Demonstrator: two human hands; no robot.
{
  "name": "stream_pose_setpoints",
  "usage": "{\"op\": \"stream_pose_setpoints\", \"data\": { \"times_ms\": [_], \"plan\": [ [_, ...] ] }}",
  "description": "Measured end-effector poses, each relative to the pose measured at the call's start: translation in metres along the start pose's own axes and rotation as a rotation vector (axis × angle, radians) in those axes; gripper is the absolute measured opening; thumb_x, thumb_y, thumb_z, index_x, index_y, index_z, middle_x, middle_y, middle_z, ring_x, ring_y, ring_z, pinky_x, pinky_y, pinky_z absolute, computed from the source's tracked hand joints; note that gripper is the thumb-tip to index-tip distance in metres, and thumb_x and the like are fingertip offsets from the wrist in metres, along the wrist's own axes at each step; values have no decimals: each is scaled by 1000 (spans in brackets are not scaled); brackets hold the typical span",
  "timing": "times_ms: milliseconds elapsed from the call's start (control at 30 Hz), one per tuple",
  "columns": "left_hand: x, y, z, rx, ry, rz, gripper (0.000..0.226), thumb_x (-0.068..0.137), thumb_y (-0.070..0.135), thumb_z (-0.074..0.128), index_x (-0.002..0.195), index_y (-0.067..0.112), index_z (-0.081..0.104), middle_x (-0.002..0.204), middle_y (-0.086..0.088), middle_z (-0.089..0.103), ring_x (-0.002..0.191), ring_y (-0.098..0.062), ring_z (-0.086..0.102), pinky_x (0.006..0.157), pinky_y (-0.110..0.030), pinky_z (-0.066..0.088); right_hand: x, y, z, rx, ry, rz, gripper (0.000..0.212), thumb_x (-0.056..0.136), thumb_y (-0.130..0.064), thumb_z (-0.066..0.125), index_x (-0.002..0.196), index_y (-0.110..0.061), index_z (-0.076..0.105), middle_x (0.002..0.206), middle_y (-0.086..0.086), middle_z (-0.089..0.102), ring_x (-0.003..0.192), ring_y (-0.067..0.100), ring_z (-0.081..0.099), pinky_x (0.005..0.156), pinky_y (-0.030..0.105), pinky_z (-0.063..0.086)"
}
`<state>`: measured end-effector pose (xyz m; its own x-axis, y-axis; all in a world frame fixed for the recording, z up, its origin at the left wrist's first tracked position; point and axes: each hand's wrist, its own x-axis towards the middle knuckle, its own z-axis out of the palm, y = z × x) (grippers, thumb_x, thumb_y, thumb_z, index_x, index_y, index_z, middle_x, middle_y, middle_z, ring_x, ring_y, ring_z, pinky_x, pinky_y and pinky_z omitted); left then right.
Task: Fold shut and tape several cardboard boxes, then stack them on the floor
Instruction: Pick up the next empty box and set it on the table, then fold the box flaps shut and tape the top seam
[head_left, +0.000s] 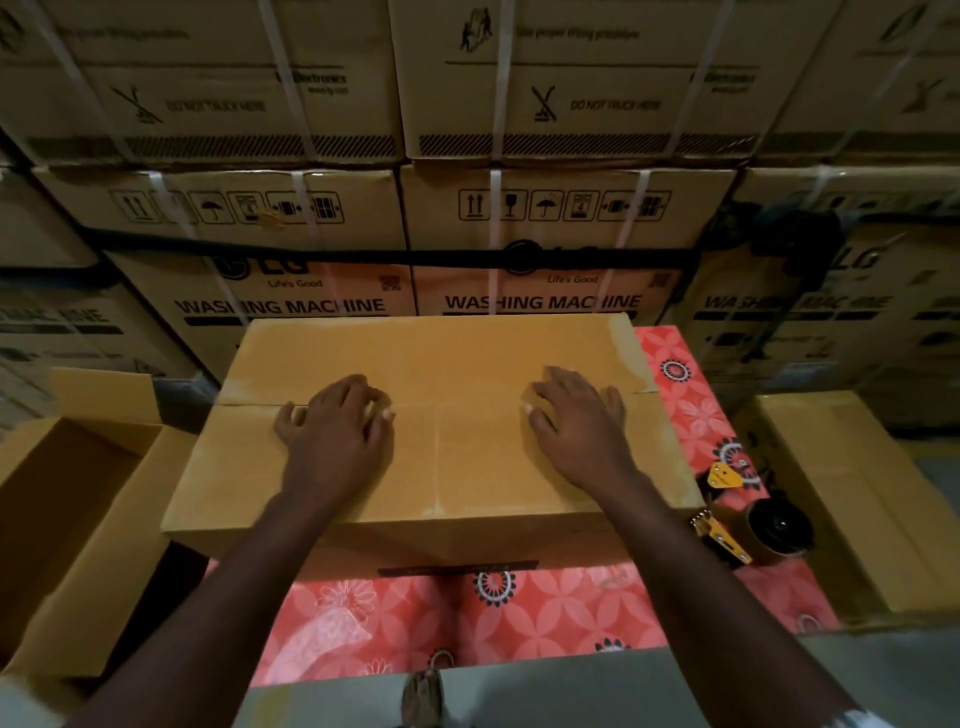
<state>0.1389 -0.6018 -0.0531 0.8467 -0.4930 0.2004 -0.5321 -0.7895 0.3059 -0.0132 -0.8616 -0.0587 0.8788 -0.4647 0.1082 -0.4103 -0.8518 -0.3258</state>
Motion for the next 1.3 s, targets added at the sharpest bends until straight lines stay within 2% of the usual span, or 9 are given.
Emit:
{"op": "stream_pose_setpoints", "data": {
  "times_ms": [133,333,467,567,633,800,933,1033,1300],
  "plan": [
    [-2,-1,-1,-32,12,9,31,101,42,51,129,30,56,149,4,46,138,-19,39,112,-55,20,-18,32,-6,29,73,85,49,98,-49,46,141,-28,54,158,2,41,148,24,30,119,54,16],
    [-3,-1,0,-89,75,29,20,99,35,56,119,31,58,141,3,52,134,-20,43,114,-55,18,-98,107,-19,493,613,526,26,92,-12,66,117,-5,65,121,15,62,114,29,55,93,37,42],
    [-3,-2,-1,-121,112,86,25,98,36,52,121,30,58,135,3,55,131,-21,45,116,-54,19,-156,175,29,762,483,1061,59,72,-46,69,111,-2,69,102,18,67,95,32,64,78,40,47],
    [-3,-3,-1,-76,95,138,28,100,34,52,127,28,56,137,2,55,133,-22,44,118,-53,16,-182,194,61,1189,263,1334,40,90,-29,70,115,0,61,96,17,61,84,30,57,69,36,44],
    [-2,-4,-3,-76,78,164,34,100,39,45,129,26,56,138,2,55,134,-21,44,118,-52,15,-187,194,70,1436,138,1319,28,98,-21,63,119,-2,57,104,19,63,94,33,62,71,37,52],
    [0,0,-6,-43,2,166,42,100,44,40,132,22,57,138,-1,57,130,-23,47,117,-54,26,-172,197,74,1788,29,1232,18,89,-22,69,99,-8,65,74,8,73,59,18,71,49,28,59],
    [2,-7,-4,-27,-65,160,43,102,47,41,132,22,58,135,-2,59,124,-24,52,111,-54,35,-144,199,65,1624,226,1238,28,100,-30,58,75,-21,50,44,-7,53,33,8,50,37,14,41],
    [1,-8,-2,-65,-53,162,44,98,49,43,128,22,61,130,-1,60,118,-23,54,103,-49,42,-125,197,29,1538,391,1154,25,90,-38,71,77,-25,54,58,-5,52,36,8,49,39,19,44],
    [8,-15,-5,-152,17,184,29,96,41,58,115,24,71,114,0,62,107,-20,54,90,-41,49,-63,80,-102,1029,479,504,25,95,-23,71,74,-15,59,52,-3,61,40,11,56,49,29,51]
  ]
}}
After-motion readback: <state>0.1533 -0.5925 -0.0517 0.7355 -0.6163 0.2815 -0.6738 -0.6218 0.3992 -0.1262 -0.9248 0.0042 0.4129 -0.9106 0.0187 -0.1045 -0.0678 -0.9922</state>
